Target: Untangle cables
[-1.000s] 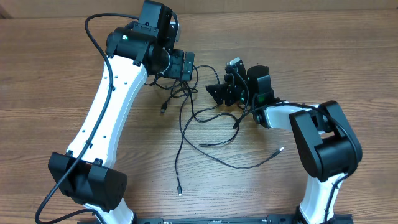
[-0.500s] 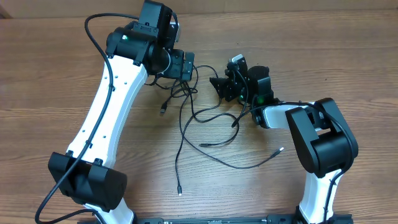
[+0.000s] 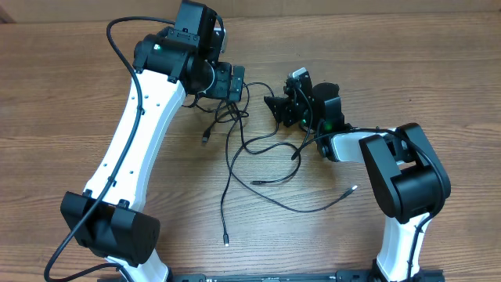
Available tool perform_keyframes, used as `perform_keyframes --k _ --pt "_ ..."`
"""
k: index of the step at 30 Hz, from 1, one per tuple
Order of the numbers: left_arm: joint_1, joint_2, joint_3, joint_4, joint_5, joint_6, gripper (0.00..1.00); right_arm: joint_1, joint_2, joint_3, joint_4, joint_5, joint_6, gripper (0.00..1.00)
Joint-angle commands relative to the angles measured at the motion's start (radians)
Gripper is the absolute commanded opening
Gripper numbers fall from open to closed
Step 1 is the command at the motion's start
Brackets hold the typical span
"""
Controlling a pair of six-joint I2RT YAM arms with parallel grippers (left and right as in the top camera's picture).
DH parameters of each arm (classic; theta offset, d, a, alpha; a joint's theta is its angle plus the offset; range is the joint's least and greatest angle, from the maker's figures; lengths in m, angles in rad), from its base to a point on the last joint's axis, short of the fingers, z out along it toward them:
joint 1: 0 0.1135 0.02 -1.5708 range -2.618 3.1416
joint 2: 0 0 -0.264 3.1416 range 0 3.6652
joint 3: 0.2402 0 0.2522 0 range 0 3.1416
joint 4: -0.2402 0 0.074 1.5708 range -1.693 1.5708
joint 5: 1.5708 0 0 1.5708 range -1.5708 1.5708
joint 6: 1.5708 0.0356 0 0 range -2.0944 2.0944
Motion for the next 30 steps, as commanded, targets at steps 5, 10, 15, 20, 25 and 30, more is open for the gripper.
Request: perform_keyframes --k 5,10,15,20,25,30 --pt "0.004 -0.010 -0.005 0.001 -0.006 0.012 1.00 0.002 0.064 0.016 0.050 0.005 0.003 0.61" --pt "0.004 -0.010 -0.005 0.001 -0.006 0.012 1.00 0.003 0.068 0.019 0.050 0.005 0.003 0.56" --pt "0.004 -0.010 -0.005 0.001 -0.006 0.012 1.00 0.003 0.068 0.019 0.051 0.005 0.003 0.13" --pt "0.004 -0.010 -0.005 0.001 -0.006 0.012 0.99 0.001 0.068 0.029 0.076 -0.073 0.038 0.04" --pt "0.004 -0.010 -0.005 0.001 -0.006 0.012 1.00 -0.013 0.039 0.029 0.100 -0.163 0.081 0.04" --pt "0.004 -0.010 -0.005 0.001 -0.006 0.012 1.00 -0.051 -0.078 0.029 -0.028 -0.190 0.084 0.04"
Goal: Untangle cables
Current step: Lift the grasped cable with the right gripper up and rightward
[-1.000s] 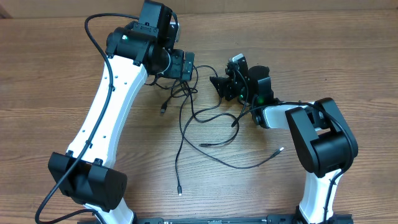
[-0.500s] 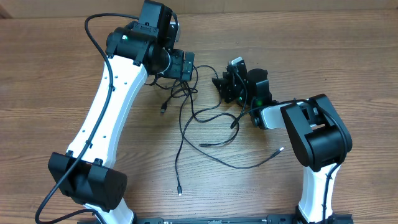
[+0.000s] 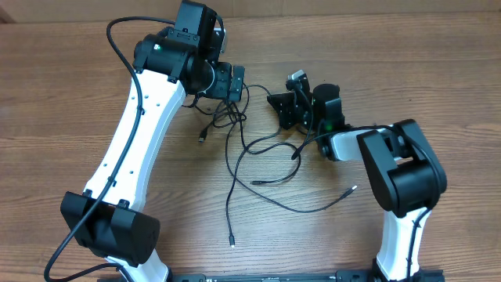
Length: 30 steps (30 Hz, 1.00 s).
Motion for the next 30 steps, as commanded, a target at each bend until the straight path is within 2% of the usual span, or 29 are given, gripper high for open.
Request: perform_keyframes --k 1,4,9,14,24,30 --pt "0.004 -0.010 -0.005 0.001 -0.007 0.012 1.00 -0.037 -0.143 0.021 -0.084 -0.035 0.013 0.04" --pt "0.004 -0.010 -0.005 0.002 -0.007 0.012 1.00 -0.060 -0.259 0.021 -0.222 0.002 -0.009 0.04" --pt "0.004 -0.010 -0.005 0.002 -0.007 0.012 1.00 -0.074 -0.500 0.021 -0.467 0.141 -0.134 0.04" --pt "0.004 -0.010 -0.005 0.001 -0.007 0.012 1.00 -0.073 -0.758 0.022 -0.625 0.252 -0.222 0.04" --pt "0.004 -0.010 -0.005 0.002 -0.007 0.012 1.00 -0.073 -1.215 0.022 -0.688 0.340 -0.257 0.04" --pt "0.004 -0.010 -0.005 0.001 -0.007 0.012 1.00 -0.073 -1.344 0.022 -0.693 0.340 -0.257 0.04"
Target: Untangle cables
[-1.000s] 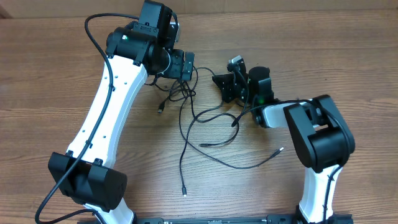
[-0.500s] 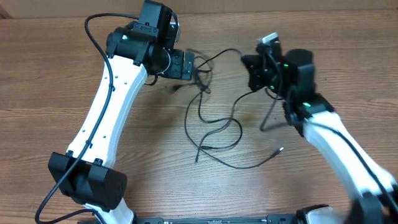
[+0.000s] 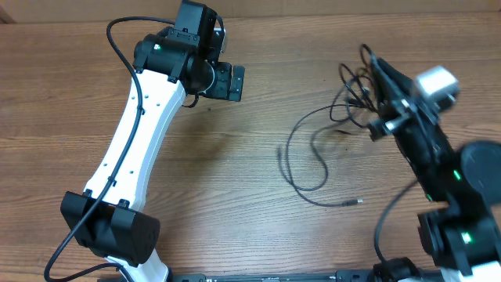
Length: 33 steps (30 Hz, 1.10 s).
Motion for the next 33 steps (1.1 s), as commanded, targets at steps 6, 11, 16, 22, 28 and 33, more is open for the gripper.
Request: perform_keyframes --k 6,11,16,22,28,33 --pt "0.004 -0.010 -0.005 0.001 -0.006 0.012 1.00 0.003 -0.013 0.016 -0.063 0.002 -0.007 0.04" --pt "0.004 -0.010 -0.005 0.001 -0.006 0.012 1.00 0.028 0.007 0.016 -0.087 -0.001 -0.008 0.04" --pt "0.004 -0.010 -0.005 0.002 -0.006 0.012 1.00 0.039 0.033 0.016 -0.100 -0.001 -0.008 0.04" --pt "0.005 -0.010 -0.005 0.005 -0.006 0.012 1.00 0.039 0.083 0.016 -0.109 -0.093 -0.003 0.04" --pt "0.004 -0.010 -0.005 0.055 0.091 -0.061 1.00 0.039 0.093 0.016 -0.107 -0.110 -0.004 0.04" --pt "0.002 -0.008 -0.005 0.089 0.352 -0.067 1.00 0.039 0.093 0.016 -0.103 -0.110 -0.004 0.04"
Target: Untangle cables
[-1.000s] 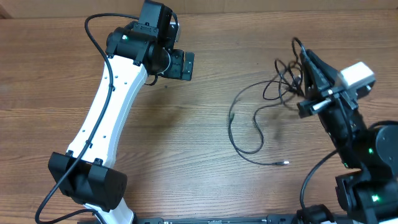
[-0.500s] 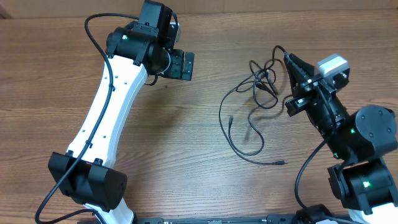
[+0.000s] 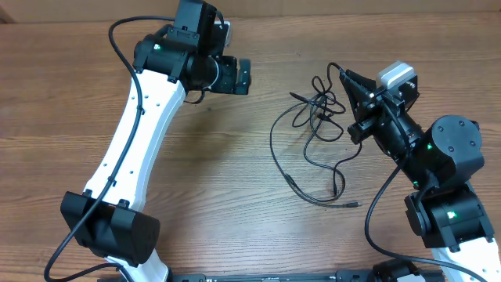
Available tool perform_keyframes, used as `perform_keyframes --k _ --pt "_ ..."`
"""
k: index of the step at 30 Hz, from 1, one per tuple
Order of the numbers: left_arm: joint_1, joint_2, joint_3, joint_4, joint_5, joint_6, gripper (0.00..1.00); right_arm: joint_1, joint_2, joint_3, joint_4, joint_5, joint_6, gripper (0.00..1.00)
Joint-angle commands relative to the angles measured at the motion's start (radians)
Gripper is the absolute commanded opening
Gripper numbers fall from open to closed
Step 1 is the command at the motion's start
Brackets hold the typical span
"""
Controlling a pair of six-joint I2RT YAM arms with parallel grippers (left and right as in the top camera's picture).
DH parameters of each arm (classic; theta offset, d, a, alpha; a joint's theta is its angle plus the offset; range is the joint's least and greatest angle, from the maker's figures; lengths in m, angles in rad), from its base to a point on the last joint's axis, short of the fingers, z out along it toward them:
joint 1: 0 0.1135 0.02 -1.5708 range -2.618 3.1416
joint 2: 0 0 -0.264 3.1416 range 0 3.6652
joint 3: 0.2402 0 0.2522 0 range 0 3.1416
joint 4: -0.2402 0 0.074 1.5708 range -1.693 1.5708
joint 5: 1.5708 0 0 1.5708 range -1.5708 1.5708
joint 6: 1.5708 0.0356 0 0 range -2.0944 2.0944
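The thin black cables (image 3: pixel 319 106) lie bunched right of the table's middle. Loose strands curl down from the bunch to a plug end (image 3: pixel 356 205). My right gripper (image 3: pixel 349 105) sits at the right side of the bunch, raised and tilted, shut on strands that run between its fingers. A loop of cable stands up by its upper finger. My left gripper (image 3: pixel 245 77) hovers at the far centre-left, open with nothing between its fingers, well apart from the cables.
The wooden table (image 3: pixel 47 117) carries only the cables. The left arm's white link (image 3: pixel 141 133) slants across the left half, and the right arm's base (image 3: pixel 450 211) fills the near right corner.
My right gripper has come down and slightly left with the cables. The bunch, which hung lifted, now rests spread on the table. My left gripper has shifted a little to the right.
Both grippers first met at the tangle in the far middle, with the left at its top and the right at its right side. The right gripper then carried the whole tangle off to the right and up, away from the left gripper. It has since lowered the tangle to the table.
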Motion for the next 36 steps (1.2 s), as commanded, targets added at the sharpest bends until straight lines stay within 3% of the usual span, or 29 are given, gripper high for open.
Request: perform_keyframes --k 1,4,9,13,20,29,36 --pt "-0.001 -0.006 -0.005 0.016 0.245 -0.028 1.00 0.006 -0.011 0.016 0.010 -0.013 0.000 0.04" --pt "-0.018 -0.004 -0.005 0.040 0.366 -0.028 1.00 0.006 -0.011 0.016 0.011 -0.016 0.000 0.04" --pt "-0.082 0.001 -0.005 0.074 0.381 -0.060 1.00 0.006 -0.014 0.016 0.033 -0.084 0.000 0.04" --pt "-0.127 0.013 -0.006 0.118 0.381 -0.242 0.99 0.006 -0.014 0.016 0.067 -0.168 0.001 0.04" --pt "-0.199 0.046 -0.006 0.203 0.309 -0.393 1.00 0.006 -0.014 0.016 0.078 -0.182 0.000 0.04" --pt "-0.233 0.116 -0.006 0.202 0.281 -0.398 1.00 0.006 -0.014 0.016 0.147 -0.182 0.000 0.04" --pt "-0.238 0.193 -0.006 0.197 0.344 -0.398 1.00 0.006 -0.014 0.016 0.181 -0.180 0.000 0.04"
